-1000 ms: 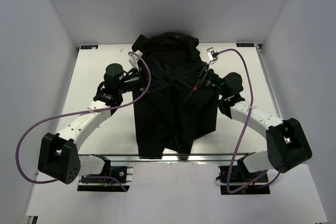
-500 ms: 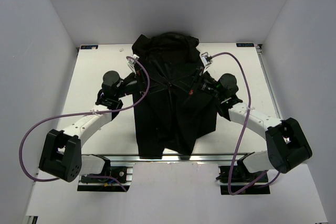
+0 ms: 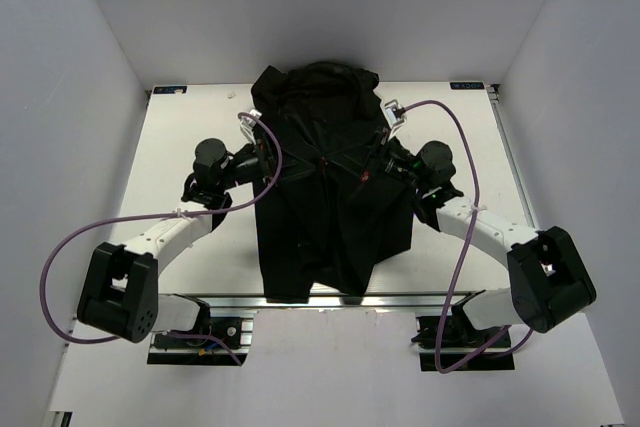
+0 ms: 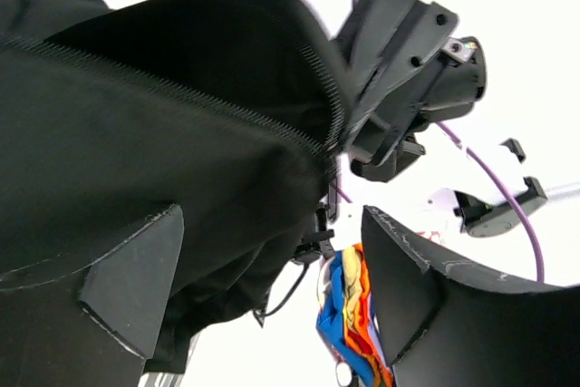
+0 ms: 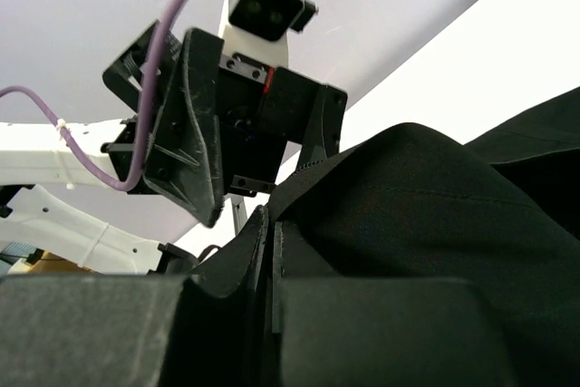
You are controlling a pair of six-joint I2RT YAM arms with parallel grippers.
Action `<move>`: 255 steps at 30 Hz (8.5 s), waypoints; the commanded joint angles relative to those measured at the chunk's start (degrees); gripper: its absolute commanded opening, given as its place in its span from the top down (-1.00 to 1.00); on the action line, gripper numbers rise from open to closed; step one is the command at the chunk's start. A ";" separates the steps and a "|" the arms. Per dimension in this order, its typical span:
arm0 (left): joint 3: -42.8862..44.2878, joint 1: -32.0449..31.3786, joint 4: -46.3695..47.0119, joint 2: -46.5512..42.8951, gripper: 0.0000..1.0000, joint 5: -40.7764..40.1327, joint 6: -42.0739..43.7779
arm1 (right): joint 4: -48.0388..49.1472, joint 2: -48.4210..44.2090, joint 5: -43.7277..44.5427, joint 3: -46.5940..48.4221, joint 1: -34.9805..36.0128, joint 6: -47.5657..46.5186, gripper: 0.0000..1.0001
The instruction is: Zip up the jacket
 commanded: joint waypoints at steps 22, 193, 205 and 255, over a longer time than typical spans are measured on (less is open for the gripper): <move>14.44 -17.47 -48.54 -11.65 -0.84 -39.83 36.84 | -23.32 -3.73 11.08 8.10 0.74 6.86 1.00; 18.49 -30.74 -53.20 -9.45 1.00 -71.31 46.15 | -70.28 11.13 -1.23 42.91 7.77 -35.58 -0.22; 18.41 -30.74 -52.67 -9.45 1.00 -71.13 45.63 | -72.83 12.01 7.03 43.00 10.59 -38.39 -0.10; 11.21 -31.01 -87.89 -33.69 1.00 -45.30 10.93 | -38.92 65.77 61.96 95.89 -6.72 -30.47 1.00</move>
